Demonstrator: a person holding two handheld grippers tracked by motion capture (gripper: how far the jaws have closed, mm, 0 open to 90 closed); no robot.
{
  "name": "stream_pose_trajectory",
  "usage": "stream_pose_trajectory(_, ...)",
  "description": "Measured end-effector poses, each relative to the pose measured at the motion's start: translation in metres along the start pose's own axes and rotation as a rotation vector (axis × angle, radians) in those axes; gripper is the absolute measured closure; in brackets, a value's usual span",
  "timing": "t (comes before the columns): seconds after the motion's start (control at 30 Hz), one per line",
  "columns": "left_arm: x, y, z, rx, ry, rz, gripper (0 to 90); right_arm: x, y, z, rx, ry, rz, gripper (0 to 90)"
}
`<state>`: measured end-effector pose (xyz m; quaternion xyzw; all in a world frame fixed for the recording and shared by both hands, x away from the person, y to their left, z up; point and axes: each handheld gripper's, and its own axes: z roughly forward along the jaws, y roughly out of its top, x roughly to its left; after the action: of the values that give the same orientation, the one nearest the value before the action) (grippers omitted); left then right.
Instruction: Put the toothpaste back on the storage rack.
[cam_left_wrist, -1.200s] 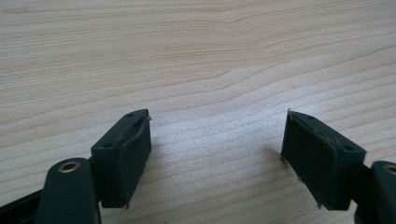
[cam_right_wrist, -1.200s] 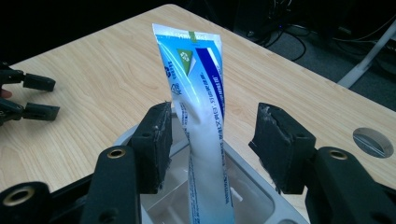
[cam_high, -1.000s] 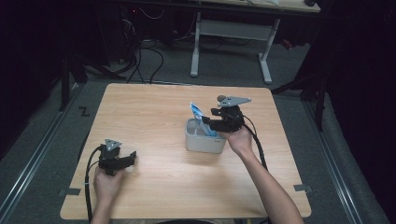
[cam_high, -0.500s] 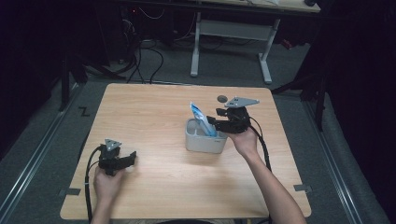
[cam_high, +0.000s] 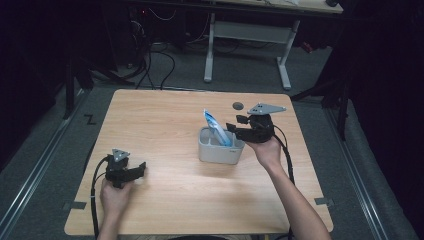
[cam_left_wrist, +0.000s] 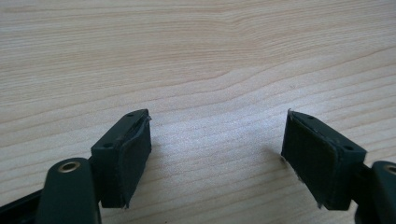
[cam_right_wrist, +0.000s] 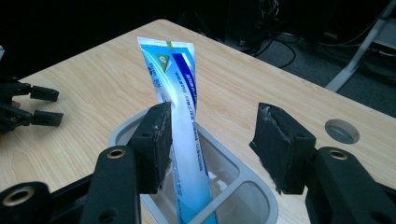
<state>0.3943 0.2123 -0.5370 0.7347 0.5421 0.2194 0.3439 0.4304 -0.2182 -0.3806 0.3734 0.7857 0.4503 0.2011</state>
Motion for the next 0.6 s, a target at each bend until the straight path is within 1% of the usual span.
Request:
stream_pose_trajectory(0.23,0.000,0.000,0.000,-0.001,0.001,0.000,24.5,-0.003,-0.002,-0.007,-0.003,-0.005,0.013,46.9)
stream_pose_trajectory(0.53,0.001,0.000,0.000,-0.003,-0.002,-0.004,24.4,-0.003,-0.001,-0.014,-0.014,-0.008,0.012,47.1)
stream_pose_trajectory(0.6,0.001,0.000,0.000,-0.003,-0.003,-0.005,24.4,-0.003,-0.001,-0.015,-0.016,-0.008,0.018,47.2)
